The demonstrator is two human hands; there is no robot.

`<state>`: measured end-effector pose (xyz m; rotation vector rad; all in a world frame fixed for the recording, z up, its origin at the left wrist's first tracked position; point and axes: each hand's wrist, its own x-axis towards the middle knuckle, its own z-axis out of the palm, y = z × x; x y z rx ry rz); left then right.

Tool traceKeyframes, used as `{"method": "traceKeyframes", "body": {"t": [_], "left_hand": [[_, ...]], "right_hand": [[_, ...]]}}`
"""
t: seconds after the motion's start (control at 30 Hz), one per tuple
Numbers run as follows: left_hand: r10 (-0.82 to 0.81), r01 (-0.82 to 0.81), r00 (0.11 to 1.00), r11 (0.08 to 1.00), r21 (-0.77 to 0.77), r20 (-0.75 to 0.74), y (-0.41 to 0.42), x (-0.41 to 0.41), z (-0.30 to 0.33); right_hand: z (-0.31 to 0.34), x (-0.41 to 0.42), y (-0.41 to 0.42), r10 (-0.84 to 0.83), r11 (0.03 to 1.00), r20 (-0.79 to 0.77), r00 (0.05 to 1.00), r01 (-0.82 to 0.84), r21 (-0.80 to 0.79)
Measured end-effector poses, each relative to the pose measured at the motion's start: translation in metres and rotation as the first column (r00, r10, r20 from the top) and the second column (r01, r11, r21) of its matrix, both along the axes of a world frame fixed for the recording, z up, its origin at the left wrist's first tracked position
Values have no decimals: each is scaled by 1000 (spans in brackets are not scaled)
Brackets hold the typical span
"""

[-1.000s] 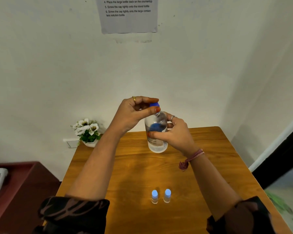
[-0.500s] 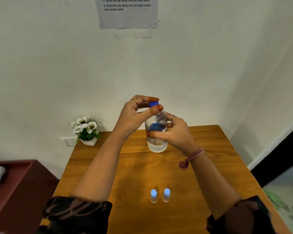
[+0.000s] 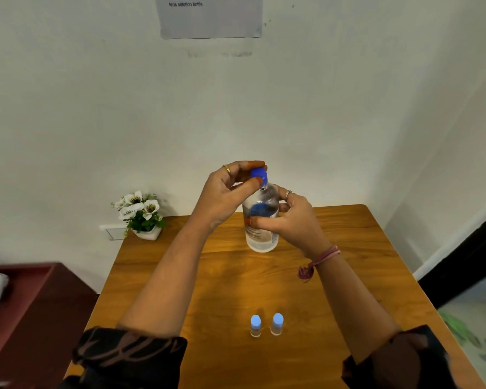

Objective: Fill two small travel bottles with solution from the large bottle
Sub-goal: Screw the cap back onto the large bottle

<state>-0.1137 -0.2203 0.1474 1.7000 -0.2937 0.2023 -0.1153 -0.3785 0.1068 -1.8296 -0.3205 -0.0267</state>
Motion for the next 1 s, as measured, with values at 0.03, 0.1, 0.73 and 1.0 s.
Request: {"method": "traceKeyframes", "body": {"t": [0.03,0.1,0.73,1.0], "left_hand": [[23,-23,1000,1000,9,6,-2,0,0],[79,-79,996,997,17,33,-4,2,1],[-84,97,989,990,104,-123,5,3,-16],[-127,150,979,979,140,-160,4,-3,-42]], "right_hand": [[0,1,0,2,1000,3,1000,-2,-5],[-1,2,0,8,1000,15,1000,-7,-16],[-21,5,-3,8,997,-2,1000,-8,-79],[-41,6,-7,26,984,-24,999,-30,-177]]}}
